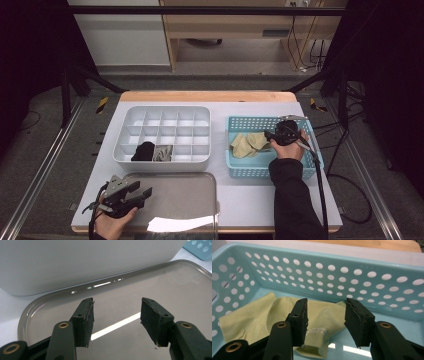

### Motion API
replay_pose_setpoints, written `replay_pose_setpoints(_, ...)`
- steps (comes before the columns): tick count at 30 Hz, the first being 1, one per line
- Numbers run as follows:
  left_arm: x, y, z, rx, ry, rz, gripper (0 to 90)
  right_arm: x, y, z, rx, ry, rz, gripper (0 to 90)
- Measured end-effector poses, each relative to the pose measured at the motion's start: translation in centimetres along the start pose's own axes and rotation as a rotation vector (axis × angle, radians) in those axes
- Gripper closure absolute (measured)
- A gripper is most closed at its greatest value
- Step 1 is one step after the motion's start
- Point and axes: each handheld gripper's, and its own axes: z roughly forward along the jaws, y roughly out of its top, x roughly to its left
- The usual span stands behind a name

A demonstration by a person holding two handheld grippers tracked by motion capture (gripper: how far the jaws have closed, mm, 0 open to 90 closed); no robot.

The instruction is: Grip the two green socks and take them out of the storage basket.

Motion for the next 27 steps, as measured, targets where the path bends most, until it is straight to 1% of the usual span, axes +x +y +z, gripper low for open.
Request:
replay_pose_setpoints(1,0.0,0.0,0.0,0.0,0.0,0.0,42.9,0.0,-0.1,0.1,0.009,0.007,0.005,52.8)
replay_pose_setpoints(4,0.0,0.0,0.0,-0.001,0.001,0.0,42.9,0.0,-0.2,0.5,0.024,0.003,-0.001,52.3)
replay_pose_setpoints(5,0.1,0.0,0.0,0.001,0.003,0.001,42.9,0.0,-0.3,0.7,0.043,0.008,0.005,52.1)
replay_pose_setpoints(6,0.1,0.0,0.0,0.001,0.003,0.001,42.8,0.0,-0.3,0.7,0.043,0.008,0.005,52.1)
replay_pose_setpoints(7,0.1,0.0,0.0,0.003,0.004,0.003,42.9,0.1,-0.3,0.9,0.061,0.008,0.001,52.5)
replay_pose_setpoints(10,0.0,0.0,0.0,0.005,0.002,0.003,42.9,0.0,-0.3,1.0,0.072,0.009,0.008,52.3)
replay_pose_setpoints(11,0.0,0.0,0.0,0.005,0.002,0.004,42.8,0.0,-0.5,1.1,0.066,0.004,0.005,52.3)
replay_pose_setpoints(13,0.0,0.0,0.0,0.005,0.003,0.004,42.8,0.0,-0.7,1.5,0.089,0.001,0.0,52.7)
replay_pose_setpoints(16,0.1,0.0,0.1,0.005,0.003,0.002,42.9,-0.1,-0.8,1.7,0.091,0.011,0.009,55.3)
replay_pose_setpoints(18,0.0,-0.1,0.1,0.007,0.003,0.003,42.9,-0.2,-0.9,1.7,0.097,0.019,0.017,59.4)
replay_pose_setpoints(21,0.0,0.0,0.1,0.008,0.003,0.006,42.9,-0.1,-0.9,1.9,0.107,0.03,0.008,69.0)
replay_pose_setpoints(22,0.0,-0.1,0.1,0.007,0.002,0.002,42.9,-0.1,-0.9,1.9,0.112,0.038,0.01,74.7)
replay_pose_setpoints(23,0.0,-0.1,0.1,0.007,0.002,0.002,42.9,-0.1,-0.9,1.9,0.112,0.038,0.01,74.7)
replay_pose_setpoints(24,0.1,-0.1,0.1,0.006,0.002,0.001,42.9,-0.1,-0.9,1.9,0.112,0.043,0.012,77.8)
replay_pose_setpoints(25,0.1,-0.1,0.1,0.006,0.002,0.001,43.0,-0.1,-0.9,1.8,0.106,0.049,0.013,83.5)
replay_pose_setpoints(26,0.1,-0.1,0.1,0.006,0.002,0.001,43.0,-0.1,-0.9,1.8,0.106,0.049,0.013,83.5)
replay_pose_setpoints(27,0.1,-0.1,0.1,0.005,0.002,0.0,43.1,-0.1,-0.9,1.7,0.096,0.057,0.01,85.7)
